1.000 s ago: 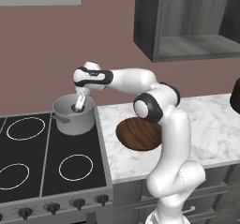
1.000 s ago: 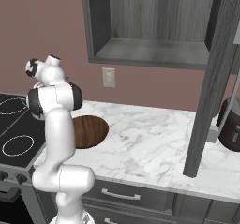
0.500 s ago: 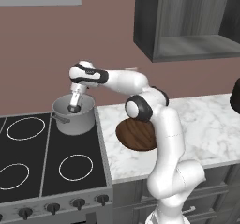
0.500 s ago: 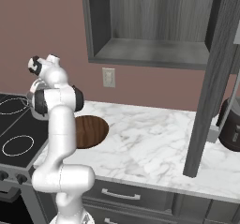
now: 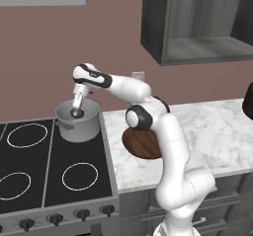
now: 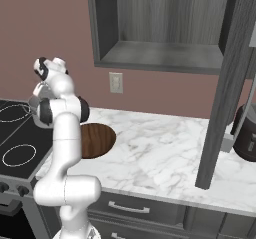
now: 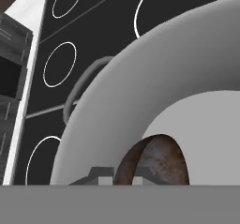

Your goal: Open the cabinet and move the ladle to the pot. Then close the cabinet.

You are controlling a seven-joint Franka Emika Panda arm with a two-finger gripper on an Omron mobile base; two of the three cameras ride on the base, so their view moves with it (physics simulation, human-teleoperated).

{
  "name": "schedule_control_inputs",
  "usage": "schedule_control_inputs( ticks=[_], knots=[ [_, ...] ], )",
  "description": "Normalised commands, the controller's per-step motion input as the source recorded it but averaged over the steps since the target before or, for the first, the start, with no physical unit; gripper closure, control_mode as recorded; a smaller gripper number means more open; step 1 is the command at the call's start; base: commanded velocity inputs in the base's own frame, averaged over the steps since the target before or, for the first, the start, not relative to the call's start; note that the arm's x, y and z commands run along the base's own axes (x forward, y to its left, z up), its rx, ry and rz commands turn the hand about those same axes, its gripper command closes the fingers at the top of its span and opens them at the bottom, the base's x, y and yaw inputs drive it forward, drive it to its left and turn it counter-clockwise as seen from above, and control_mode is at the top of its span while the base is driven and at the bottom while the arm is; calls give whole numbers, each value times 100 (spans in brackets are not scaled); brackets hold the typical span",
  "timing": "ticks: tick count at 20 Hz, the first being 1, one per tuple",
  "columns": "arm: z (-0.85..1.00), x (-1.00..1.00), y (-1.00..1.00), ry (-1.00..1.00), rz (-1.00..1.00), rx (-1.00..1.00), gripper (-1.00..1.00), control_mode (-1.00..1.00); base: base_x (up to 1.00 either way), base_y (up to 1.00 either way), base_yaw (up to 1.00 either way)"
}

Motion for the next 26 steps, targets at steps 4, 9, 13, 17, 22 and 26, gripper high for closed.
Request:
schedule_control_inputs(
  ticks=[4,9,13,17,22,26],
  knots=[
    [-19,14,10,5,1,-1,100,-100,0,0,0],
    [-22,20,4,0,1,0,100,-100,0,0,0],
    [-10,17,0,0,1,0,100,-100,0,0,0],
    [-3,8,0,0,1,0,100,-100,0,0,0],
    [0,-3,1,-4,1,-2,-100,-100,0,0,0],
    [0,-18,0,-11,0,-1,-100,-100,0,0,0]
  ],
)
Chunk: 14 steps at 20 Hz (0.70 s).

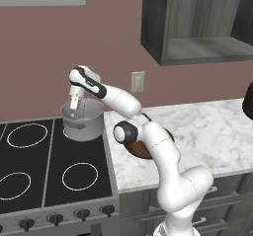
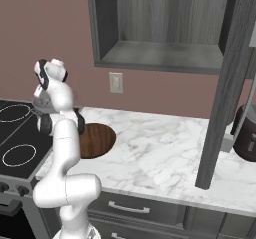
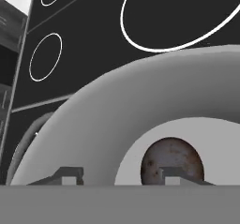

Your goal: Open the cabinet and move the ladle to the pot. Then close the cabinet.

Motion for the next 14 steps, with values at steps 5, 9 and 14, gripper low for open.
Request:
schedule_control_inputs(
  ticks=[5,9,14],
  knots=[
    [1,-22,0,-13,0,0,-100,-100,0,0,0],
    [20,-26,0,-13,0,-1,-100,-100,0,0,0],
    [43,-32,0,-15,0,-4,-100,-100,0,0,0]
  ],
)
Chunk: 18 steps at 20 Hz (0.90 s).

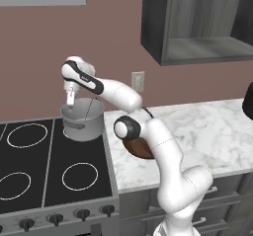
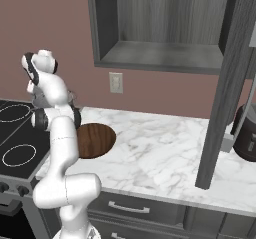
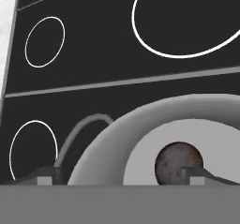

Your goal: Open the cabinet and move the ladle to the pot. Then close the cabinet.

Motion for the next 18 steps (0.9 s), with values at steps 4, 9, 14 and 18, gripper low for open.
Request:
schedule_control_inputs(
  ticks=[4,9,14,18],
  knots=[
    [52,-39,-5,-14,-1,-3,-100,-100,0,0,0],
    [24,-54,-19,-13,-3,0,-100,-100,0,0,0],
    [0,-70,-39,-18,-4,0,-100,-100,0,0,0],
    [0,-81,-46,-17,-7,0,-100,-100,0,0,0]
  ],
)
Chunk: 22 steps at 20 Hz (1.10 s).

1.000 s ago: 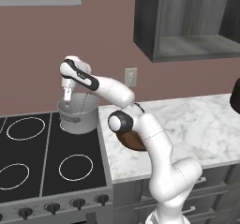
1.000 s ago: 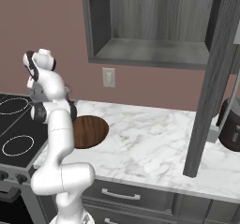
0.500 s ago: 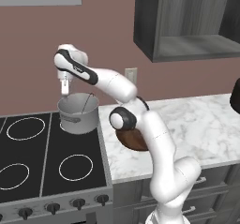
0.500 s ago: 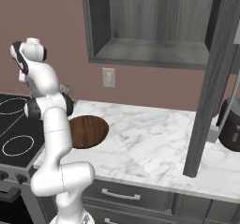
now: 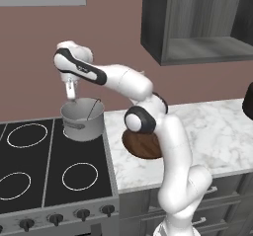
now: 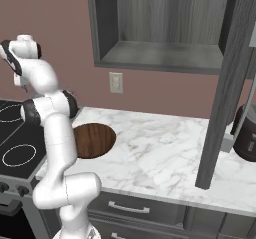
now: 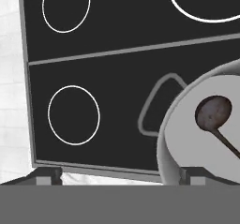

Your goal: Open the cabinet and move the ladle to the pot. Then close the cabinet.

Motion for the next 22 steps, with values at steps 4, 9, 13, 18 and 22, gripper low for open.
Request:
schedule_control_inputs(
  ticks=[4,9,13,18,22],
  knots=[
    [-8,-87,-50,-19,-10,1,-100,-100,0,0,0],
    [-18,-99,-62,-23,-13,4,-100,-100,0,0,0],
    [-25,-100,-64,-27,-15,5,-100,-100,0,0,0],
    [-21,-100,-59,-25,-17,5,-100,-100,0,0,0],
    [-5,-100,-66,-21,-17,8,-100,-100,0,0,0]
  ],
)
